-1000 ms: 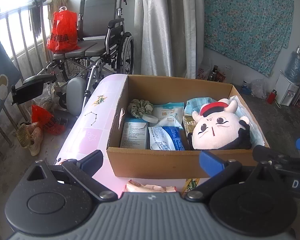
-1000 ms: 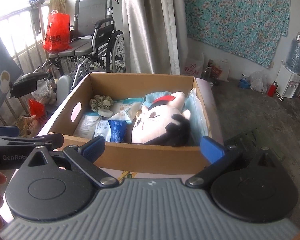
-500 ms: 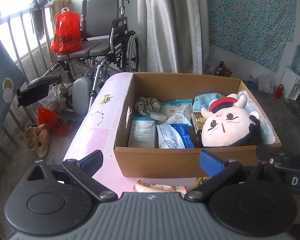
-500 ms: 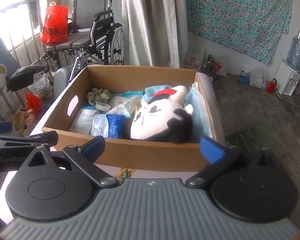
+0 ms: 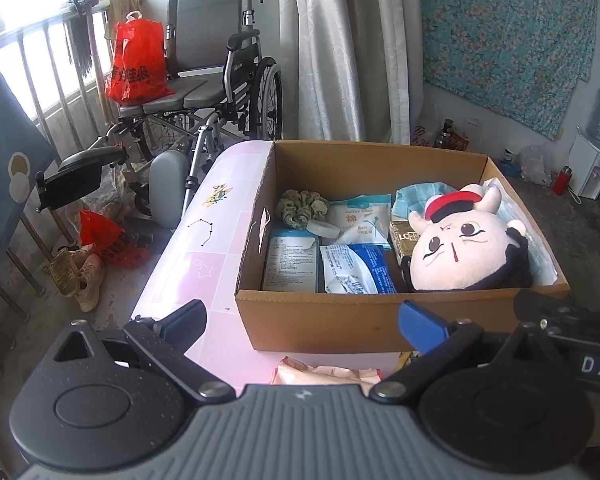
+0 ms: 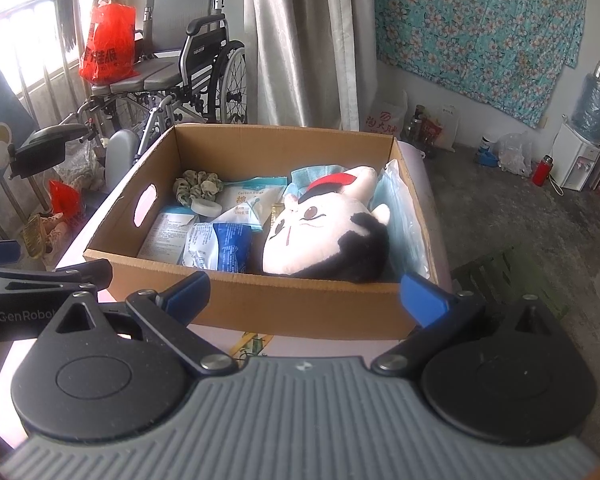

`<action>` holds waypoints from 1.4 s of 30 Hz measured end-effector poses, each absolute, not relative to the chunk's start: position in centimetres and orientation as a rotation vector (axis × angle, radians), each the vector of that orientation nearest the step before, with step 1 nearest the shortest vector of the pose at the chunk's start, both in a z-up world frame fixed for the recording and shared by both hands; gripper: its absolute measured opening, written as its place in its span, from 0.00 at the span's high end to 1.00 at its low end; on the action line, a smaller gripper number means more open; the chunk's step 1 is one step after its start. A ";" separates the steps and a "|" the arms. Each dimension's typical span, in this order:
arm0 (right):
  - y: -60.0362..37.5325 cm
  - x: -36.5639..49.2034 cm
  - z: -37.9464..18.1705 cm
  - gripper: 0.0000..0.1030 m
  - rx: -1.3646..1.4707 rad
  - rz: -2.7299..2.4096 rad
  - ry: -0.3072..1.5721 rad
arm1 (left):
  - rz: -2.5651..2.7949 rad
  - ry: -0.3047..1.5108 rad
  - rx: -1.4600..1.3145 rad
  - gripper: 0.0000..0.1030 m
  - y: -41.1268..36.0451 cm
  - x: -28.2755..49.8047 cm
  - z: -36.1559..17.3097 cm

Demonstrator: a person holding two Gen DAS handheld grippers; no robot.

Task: Organize soft objects

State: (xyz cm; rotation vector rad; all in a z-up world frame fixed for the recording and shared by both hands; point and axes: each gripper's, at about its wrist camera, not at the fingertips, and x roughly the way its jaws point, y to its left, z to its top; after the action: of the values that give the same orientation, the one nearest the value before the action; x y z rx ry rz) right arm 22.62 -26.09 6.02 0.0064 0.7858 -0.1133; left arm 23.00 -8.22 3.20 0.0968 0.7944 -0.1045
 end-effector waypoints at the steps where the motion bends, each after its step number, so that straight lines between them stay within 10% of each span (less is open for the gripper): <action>1: -26.1 22.6 6.0 0.01 0.005 -0.114 0.785 | -0.104 0.794 0.097 0.01 -8.2 23.0 3.2; 42: -26.1 22.4 5.9 0.01 -0.007 -0.126 0.784 | -0.114 0.800 0.092 0.01 -8.2 23.2 3.2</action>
State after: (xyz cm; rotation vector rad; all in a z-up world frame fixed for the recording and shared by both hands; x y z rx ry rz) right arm 22.38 -26.12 5.92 -0.0067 0.7843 -0.1255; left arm 23.19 -8.16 3.20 0.0924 0.8004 -0.1140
